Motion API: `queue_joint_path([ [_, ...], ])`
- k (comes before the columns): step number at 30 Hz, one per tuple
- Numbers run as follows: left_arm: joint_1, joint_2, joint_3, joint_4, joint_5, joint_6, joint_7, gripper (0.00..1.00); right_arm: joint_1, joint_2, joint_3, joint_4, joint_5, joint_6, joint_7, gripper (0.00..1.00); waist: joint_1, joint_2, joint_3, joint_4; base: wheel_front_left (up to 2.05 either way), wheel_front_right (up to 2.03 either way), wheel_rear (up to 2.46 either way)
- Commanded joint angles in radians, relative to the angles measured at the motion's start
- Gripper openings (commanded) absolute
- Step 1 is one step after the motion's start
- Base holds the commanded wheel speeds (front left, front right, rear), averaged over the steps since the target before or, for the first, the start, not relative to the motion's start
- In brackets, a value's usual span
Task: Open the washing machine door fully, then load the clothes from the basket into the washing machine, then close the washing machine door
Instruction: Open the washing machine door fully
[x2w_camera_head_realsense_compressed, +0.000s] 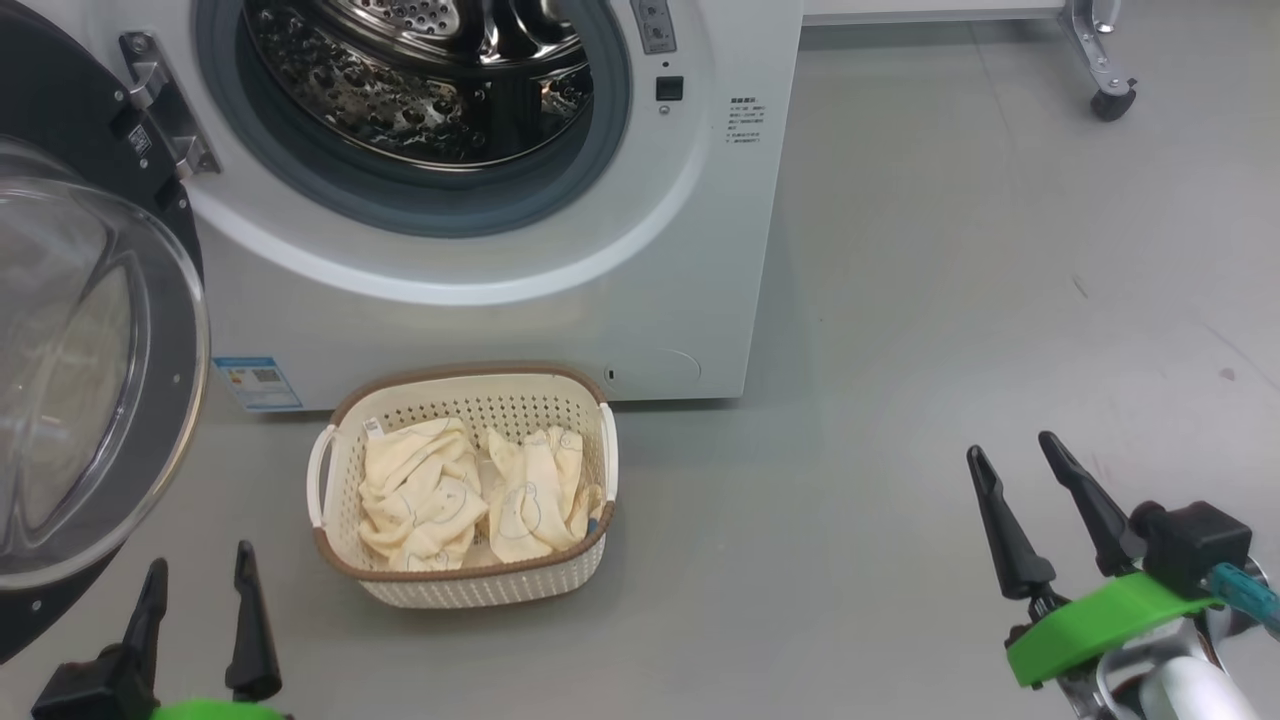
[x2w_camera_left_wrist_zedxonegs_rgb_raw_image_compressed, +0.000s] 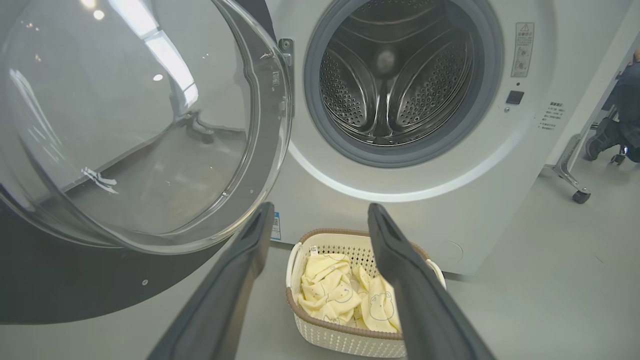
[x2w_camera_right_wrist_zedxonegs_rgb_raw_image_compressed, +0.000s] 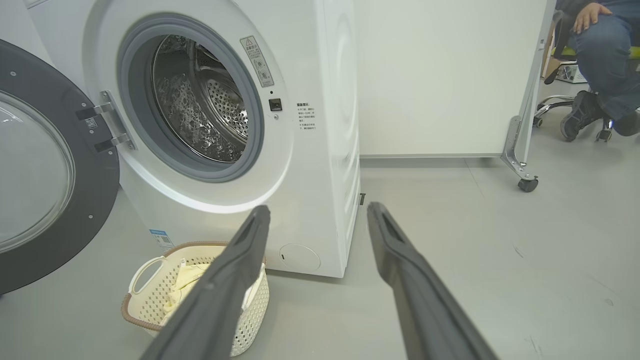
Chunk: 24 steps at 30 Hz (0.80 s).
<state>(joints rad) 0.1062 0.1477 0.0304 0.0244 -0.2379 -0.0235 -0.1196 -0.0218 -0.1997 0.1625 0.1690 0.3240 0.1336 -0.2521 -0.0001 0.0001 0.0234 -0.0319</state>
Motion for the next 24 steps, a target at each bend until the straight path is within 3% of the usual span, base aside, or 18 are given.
queue_joint_path([
  [1, -0.025, 0.018, 0.032, -0.025, 0.004, 0.000, -0.017, 1.00, -0.010, -0.007, 0.007, -0.032, -0.007, -0.003, -0.010, 1.00, 0.0001, -0.0001, -0.005, 0.003, 0.00, 0.00, 0.00],
  [24, 0.005, 0.012, 0.021, -0.002, -0.011, 0.027, -0.038, 1.00, 0.017, 0.003, -0.015, -0.028, -0.017, -0.003, -0.010, 1.00, 0.0001, -0.0001, -0.013, 0.012, 0.00, 0.00, 0.00],
])
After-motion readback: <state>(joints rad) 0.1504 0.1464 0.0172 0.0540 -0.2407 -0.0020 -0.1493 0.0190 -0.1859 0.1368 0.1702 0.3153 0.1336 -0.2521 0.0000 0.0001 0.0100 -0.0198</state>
